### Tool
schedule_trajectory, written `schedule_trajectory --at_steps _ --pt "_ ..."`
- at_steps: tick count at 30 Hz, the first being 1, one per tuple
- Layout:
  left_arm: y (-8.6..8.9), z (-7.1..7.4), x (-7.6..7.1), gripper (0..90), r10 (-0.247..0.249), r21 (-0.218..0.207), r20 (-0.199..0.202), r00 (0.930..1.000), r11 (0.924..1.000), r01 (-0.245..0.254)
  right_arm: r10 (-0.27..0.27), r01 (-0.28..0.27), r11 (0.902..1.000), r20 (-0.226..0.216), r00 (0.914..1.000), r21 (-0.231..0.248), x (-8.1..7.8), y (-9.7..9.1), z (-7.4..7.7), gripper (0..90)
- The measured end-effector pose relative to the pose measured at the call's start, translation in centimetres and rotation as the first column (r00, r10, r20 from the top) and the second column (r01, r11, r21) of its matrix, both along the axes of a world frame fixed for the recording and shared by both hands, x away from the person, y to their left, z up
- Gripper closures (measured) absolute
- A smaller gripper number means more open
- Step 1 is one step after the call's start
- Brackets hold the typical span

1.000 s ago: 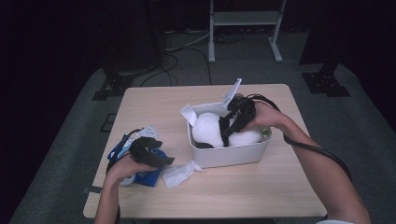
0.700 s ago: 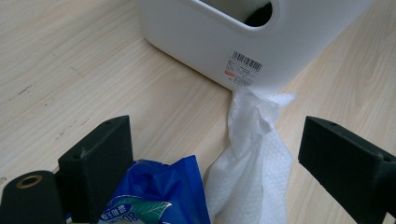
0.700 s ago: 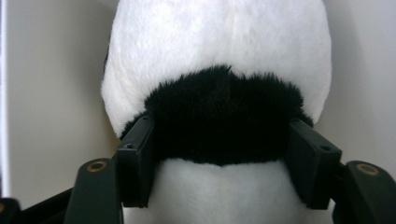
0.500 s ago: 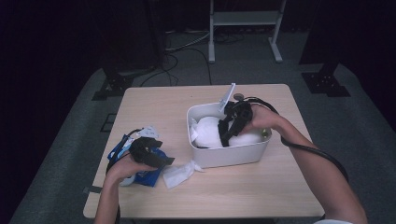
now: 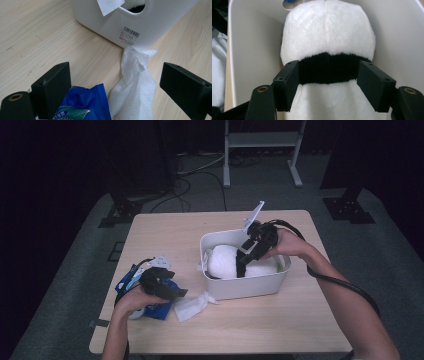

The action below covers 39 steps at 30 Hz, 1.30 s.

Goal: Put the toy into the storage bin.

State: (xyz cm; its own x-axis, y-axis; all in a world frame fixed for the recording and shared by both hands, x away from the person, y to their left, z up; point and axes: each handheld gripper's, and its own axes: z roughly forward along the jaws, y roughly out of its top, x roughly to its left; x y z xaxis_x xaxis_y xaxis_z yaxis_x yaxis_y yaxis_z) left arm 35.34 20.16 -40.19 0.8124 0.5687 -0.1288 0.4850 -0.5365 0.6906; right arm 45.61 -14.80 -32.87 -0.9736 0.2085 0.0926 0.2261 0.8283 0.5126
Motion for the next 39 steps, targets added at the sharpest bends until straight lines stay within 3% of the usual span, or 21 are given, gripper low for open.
schedule_trajectory --at_steps 13,39 --pt "-0.2 -0.4 0.1 8.8 -0.005 0.006 -0.01 0.9999 1.0 0.005 -0.067 0.066 0.9926 0.006 0.9978 0.102 -0.8 -3.1 1.5 29.5" --pt "-0.3 -0.5 0.0 8.8 0.0 0.004 -0.014 0.9999 1.0 0.0 -0.158 0.152 0.9725 0.022 0.9872 0.177 -2.9 -8.4 3.3 28.2"
